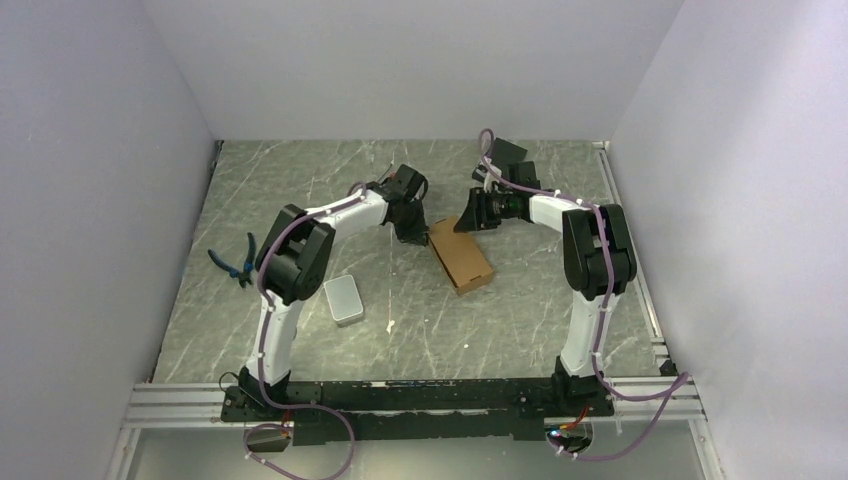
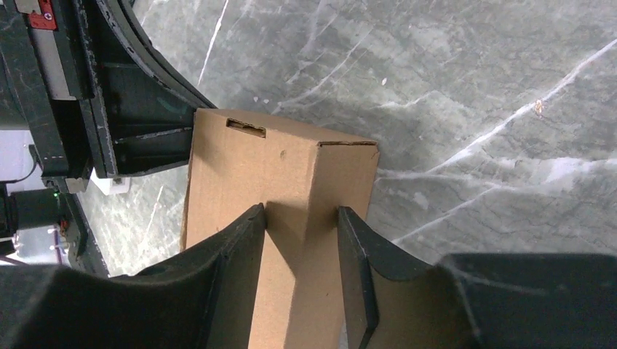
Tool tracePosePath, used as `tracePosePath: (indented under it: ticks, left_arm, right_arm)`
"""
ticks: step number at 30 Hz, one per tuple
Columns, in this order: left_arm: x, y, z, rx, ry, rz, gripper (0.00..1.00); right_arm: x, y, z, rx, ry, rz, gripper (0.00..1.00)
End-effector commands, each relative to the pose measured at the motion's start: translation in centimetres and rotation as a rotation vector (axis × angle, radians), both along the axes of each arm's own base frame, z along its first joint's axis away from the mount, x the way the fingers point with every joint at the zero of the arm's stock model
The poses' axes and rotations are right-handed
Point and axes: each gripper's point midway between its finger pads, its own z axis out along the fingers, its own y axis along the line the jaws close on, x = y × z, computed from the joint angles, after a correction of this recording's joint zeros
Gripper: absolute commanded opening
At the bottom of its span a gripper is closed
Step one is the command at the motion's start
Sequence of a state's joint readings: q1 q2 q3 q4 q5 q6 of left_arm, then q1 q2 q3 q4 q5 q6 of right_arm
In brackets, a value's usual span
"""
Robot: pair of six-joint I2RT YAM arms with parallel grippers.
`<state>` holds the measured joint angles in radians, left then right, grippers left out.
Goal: Fold the paper box
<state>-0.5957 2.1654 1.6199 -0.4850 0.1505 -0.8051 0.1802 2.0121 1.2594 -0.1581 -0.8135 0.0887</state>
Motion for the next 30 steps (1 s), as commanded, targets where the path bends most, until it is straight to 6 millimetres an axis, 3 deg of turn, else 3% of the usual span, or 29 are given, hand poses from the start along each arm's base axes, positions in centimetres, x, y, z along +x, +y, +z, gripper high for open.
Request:
tracePosePath:
  ticks: [1,4,8,11,14,19,23,30]
  left_arm:
    - [0.6,-1.9,3.3,-0.020,-0.108,-0.043,0.00]
    - [-0.2,0.5,4.1,0.042,-0.157,-0.020,0.00]
    - [-1.8,2.1,6.8,-0.005,-0.284,-0.034,0.07]
    - [-4.0,2.2,9.2,-0.122,-0.373,-0.087,0.19]
    - [-6.3,1.6,11.2,-0.276,-0.439,-0.132,0.19]
    - [-8.6,0.7,8.9,-0.343,-0.313,-0.129,0.01]
    - [-8.7,-0.8,6.8,-0.320,-0.253,-0.133,0.00]
    - [-7.8,-4.0,4.4,-0.323,-0.200,-0.180,0.00]
  right_arm:
    - [-0.8,0.9,0.8,-0.028,-0.025,0.047,0.47]
    - [0.0,-0.5,2.5,-0.038,-0.076,0.029,0.60]
    - [0.5,-2.3,5.4,-0.068,-0.196,0.034,0.72]
    - [-0.8,-2.6,6.9,-0.078,-0.255,0.090,0.76]
    - [-2.7,-2.8,7.4,-0.074,-0.277,0.115,0.76]
    - [-4.5,-3.7,6.1,-0.021,-0.208,0.053,0.74]
    - [-4.1,-4.6,4.1,-0.003,-0.111,0.011,0.71]
    - [-5.1,-3.7,1.9,0.045,-0.017,0.040,0.66]
